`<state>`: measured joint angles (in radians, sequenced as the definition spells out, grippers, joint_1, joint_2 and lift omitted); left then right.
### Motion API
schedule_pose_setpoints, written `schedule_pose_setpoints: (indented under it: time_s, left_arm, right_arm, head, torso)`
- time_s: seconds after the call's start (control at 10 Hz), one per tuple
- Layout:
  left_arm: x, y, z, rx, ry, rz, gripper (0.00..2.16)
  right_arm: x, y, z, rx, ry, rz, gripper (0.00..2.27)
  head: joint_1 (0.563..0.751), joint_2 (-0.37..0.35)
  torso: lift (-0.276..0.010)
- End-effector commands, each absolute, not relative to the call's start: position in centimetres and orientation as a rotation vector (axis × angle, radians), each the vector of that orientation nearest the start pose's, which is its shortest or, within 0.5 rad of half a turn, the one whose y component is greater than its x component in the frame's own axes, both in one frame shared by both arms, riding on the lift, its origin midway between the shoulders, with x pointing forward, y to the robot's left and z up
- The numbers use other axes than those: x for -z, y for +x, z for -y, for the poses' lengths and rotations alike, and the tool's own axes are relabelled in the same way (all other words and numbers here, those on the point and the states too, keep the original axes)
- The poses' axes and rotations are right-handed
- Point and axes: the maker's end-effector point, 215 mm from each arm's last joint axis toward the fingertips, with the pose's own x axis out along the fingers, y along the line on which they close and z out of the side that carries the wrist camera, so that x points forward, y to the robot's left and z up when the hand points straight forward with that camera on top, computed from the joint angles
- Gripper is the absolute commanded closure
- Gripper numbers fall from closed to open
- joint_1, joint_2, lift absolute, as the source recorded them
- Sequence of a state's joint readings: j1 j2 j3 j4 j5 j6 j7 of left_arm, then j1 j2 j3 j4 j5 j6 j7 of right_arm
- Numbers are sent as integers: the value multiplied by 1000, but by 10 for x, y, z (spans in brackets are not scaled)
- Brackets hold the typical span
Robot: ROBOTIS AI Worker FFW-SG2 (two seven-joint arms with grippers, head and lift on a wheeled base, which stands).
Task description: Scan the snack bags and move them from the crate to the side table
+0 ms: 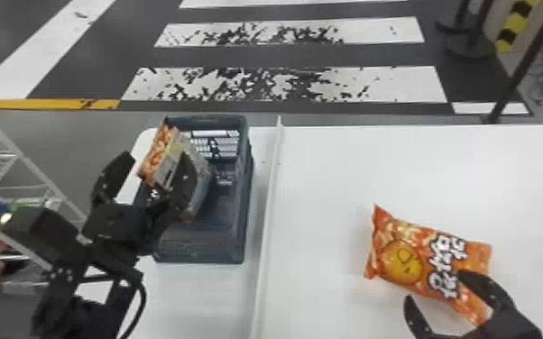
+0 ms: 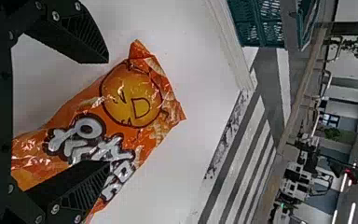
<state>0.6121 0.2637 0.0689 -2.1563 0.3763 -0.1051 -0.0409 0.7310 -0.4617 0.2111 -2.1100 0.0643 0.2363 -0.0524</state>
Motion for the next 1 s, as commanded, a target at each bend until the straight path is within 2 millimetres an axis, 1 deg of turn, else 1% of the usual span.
schedule_pose_setpoints:
  time_s: [0.0, 0.1, 0.2, 0.3, 0.5, 0.6, 0.7, 0.8, 0.9]
  left_arm:
    - [283, 420, -264, 132, -138, 74, 90]
    - [281, 420, -262, 136, -142, 77, 87]
    - [284, 420, -261, 143, -147, 69, 83]
    - [289, 420, -258, 155, -152, 48, 83]
    - [290, 419, -253, 167, -155, 44, 83]
    - [292, 420, -251, 175, -159, 35, 83]
    - [293, 419, -250, 181, -166, 30, 80]
    - [293, 419, -250, 183, -168, 30, 80]
    - [294, 419, -250, 182, -170, 26, 80]
  right_arm:
    - [485, 314, 184, -354, -454, -390, 167]
    - [488, 314, 188, -338, -532, -368, 167]
    - [499, 312, 194, -330, -613, -380, 167]
    - [513, 312, 202, -327, -642, -410, 167]
    - [522, 321, 212, -318, -675, -430, 174]
    - [525, 327, 220, -307, -694, -444, 215]
    - [530, 337, 230, -294, -734, -475, 410]
    - [541, 342, 246, -277, -779, -546, 1075]
    - [544, 344, 247, -289, -777, -575, 1926]
  head:
    - [695, 124]
    - [695, 120]
    - [695, 110]
    - [695, 106]
    - [695, 84]
    - [695, 72]
    - [695, 64]
    - [695, 46]
    - [695, 24]
  torso:
    - [-87]
    - [-87]
    - [-87]
    - [-87]
    - [-87]
    - [-87]
    - [-87]
    - [-87]
    - [-87]
